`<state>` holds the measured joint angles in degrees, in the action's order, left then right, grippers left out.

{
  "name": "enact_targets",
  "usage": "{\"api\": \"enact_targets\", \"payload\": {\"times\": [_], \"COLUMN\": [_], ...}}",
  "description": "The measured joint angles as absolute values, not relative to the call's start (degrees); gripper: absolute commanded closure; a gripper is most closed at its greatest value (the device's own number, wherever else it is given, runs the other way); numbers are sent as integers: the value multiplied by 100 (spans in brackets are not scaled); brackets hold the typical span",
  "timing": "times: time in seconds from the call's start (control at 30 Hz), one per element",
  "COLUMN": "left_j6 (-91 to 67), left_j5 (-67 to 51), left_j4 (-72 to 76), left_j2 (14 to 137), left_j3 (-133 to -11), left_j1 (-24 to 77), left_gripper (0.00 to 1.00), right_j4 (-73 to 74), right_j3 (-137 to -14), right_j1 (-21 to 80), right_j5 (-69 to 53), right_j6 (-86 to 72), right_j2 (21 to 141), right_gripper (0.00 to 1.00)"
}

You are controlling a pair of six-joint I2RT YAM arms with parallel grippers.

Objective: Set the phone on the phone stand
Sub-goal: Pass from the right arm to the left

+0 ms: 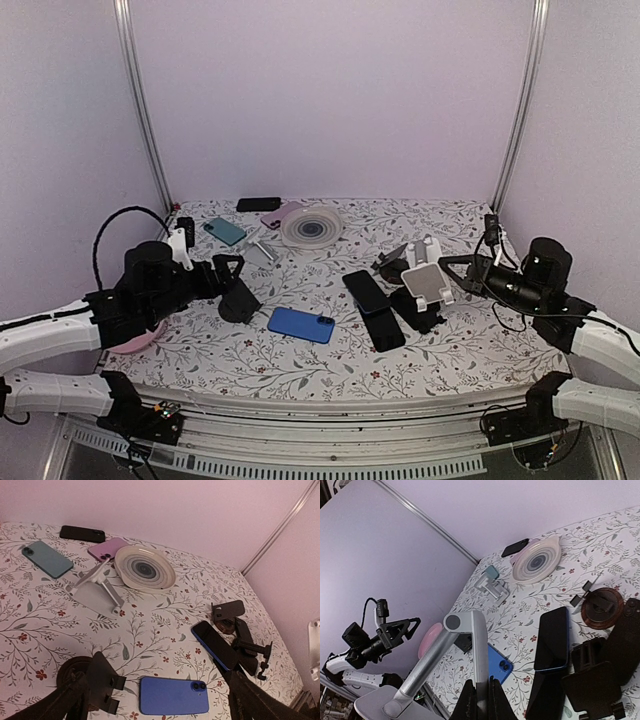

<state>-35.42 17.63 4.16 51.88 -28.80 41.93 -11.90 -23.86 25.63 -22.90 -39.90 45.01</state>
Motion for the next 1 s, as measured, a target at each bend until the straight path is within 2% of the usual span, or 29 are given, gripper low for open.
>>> {"api": "enact_targets", "payload": {"times": [0.27, 0.73, 0.87, 1.0], "left_j6": [-3715, -4174, -4320, -4438], "left_j5": [1341, 351, 69, -148], "left_j4": [709, 1835, 2171, 2469], "left_j2": [5553, 6012, 6051, 6066], "left_j3": [-3214, -3253, -3251, -3251], "left_j1": [4982, 5457, 5509, 5544], "left_gripper": [3, 4, 6, 13], "right_j4": [-2165, -3874, -4254, -4488], "right_j3": [-2720, -3354, -3481, -3535], "right_j1": [3492, 4829, 4984, 5043], "right_j5": [-2696, -3514, -3756, -3900], "right_j6": [-4213, -4394, -4449, -4523], "right_j2": [5282, 6613, 6890, 7006], "right_gripper": [98, 98, 98, 98]}}
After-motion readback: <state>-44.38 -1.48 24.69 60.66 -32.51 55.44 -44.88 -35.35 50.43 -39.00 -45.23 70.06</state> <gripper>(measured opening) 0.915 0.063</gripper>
